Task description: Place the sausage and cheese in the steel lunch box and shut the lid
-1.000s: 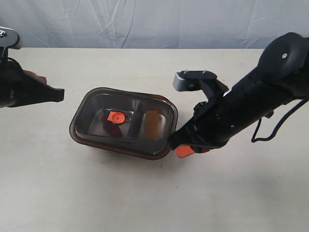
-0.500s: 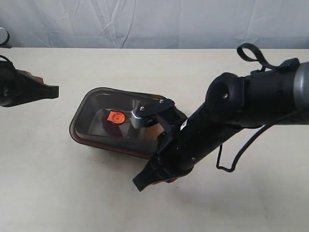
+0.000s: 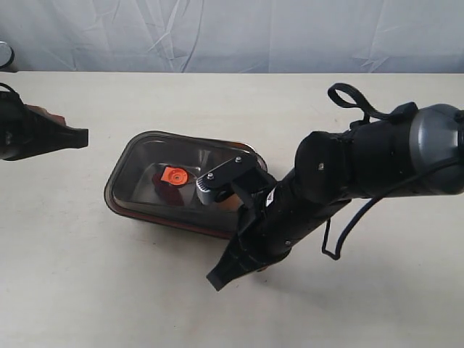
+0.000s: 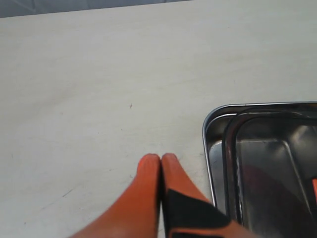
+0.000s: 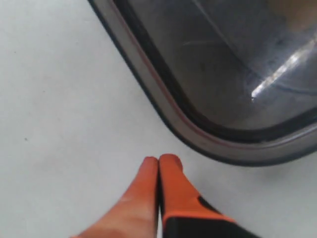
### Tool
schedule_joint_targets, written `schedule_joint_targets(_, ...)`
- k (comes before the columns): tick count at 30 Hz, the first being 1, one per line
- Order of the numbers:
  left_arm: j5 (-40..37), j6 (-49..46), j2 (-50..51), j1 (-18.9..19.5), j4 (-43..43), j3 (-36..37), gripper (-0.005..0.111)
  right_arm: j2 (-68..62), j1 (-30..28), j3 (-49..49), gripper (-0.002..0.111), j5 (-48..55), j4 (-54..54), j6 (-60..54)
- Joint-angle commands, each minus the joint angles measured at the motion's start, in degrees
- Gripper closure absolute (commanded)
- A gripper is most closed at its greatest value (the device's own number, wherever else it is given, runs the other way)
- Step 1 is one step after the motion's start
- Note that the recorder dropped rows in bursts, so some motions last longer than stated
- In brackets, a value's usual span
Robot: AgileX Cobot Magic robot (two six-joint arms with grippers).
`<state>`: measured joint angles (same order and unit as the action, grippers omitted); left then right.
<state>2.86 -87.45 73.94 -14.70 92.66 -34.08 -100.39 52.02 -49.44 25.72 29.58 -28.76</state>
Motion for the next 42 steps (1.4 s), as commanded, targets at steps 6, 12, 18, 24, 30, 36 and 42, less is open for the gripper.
schedule_joint_targets(6, -0.2, 0.35, 0.08, 0.27, 0.28, -0.21, 0.106, -0.39, 0.08, 0.14, 0.109, -2.83, -3.59, 0.39)
schedule_joint_targets(12, -0.2, 0.35, 0.08, 0.27, 0.28, -0.21, 0.106, -0.5, 0.08, 0.14, 0.109, -5.11, -3.7, 0.39)
schedule_joint_targets(18, -0.2, 0.35, 0.08, 0.27, 0.18, -0.21, 0.106, -0.5, 0.08, 0.14, 0.109, -6.72, -3.82, 0.39)
schedule_joint_targets(24, -0.2, 0.35, 0.08, 0.27, 0.18, -0.21, 0.106, -0.5, 0.08, 0.14, 0.109, -7.49, -4.65, 0.39)
schedule_joint_targets(30, -0.2, 0.35, 0.08, 0.27, 0.18, -0.21, 0.106, -0.5, 0.08, 0.14, 0.109, -7.93, -5.12, 0.39)
schedule_joint_targets(36, -0.31, 0.35, 0.08, 0.27, 0.04, -0.21, 0.106, -0.5, 0.08, 0.14, 0.109, -8.16, -5.9, 0.39)
schedule_joint_targets(42, -0.31, 0.35, 0.08, 0.27, 0.04, -0.21, 0.106, -0.01, 0.08, 0.14, 0.109, -8.16, -6.01, 0.39)
